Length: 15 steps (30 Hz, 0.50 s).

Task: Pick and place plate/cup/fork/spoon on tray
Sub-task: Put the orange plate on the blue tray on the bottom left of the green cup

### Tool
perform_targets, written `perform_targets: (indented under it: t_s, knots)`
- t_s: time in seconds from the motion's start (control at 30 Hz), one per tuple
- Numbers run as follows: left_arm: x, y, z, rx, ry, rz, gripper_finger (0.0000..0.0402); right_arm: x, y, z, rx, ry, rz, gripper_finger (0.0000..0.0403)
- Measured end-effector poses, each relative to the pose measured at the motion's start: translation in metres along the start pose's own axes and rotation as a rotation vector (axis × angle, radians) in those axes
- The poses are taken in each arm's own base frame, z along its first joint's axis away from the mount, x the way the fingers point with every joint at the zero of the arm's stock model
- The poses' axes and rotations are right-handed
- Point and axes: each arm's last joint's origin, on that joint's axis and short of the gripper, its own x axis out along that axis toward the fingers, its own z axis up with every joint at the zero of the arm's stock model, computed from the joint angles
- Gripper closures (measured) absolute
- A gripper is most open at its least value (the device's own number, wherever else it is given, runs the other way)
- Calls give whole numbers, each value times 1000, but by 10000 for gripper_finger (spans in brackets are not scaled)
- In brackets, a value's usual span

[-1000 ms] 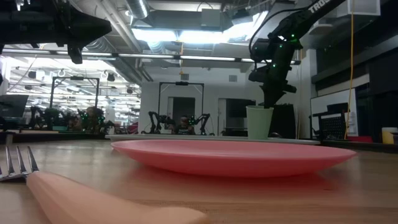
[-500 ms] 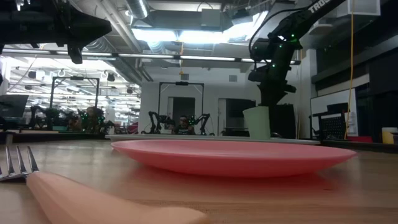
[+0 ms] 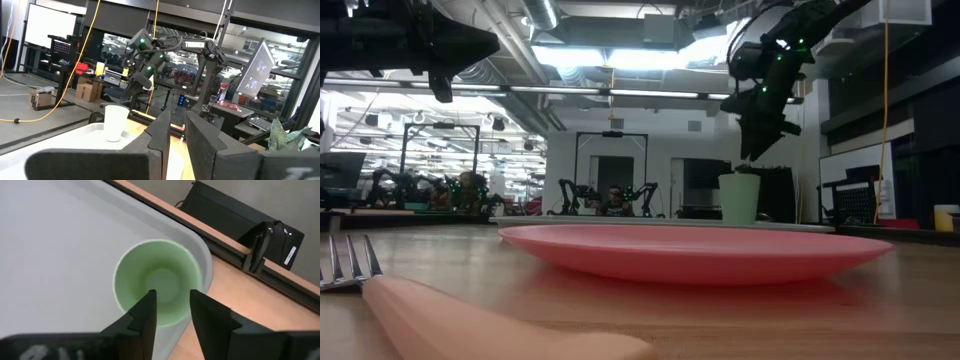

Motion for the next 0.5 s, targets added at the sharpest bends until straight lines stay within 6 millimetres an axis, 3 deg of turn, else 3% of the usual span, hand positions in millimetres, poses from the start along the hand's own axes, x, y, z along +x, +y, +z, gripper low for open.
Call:
perform_targets:
  t_s: [0.1,0.33,0.5]
  knots:
    - [0,0,0,-1,0,0,350,-14,12,-4,-34,-30,49,282]
    - [0,0,0,0,0,0,350,-62,73,-22,-344,-230,236,282]
    - [0,0,0,0,0,0,350,-74,111,-50,-535,-202,321,282]
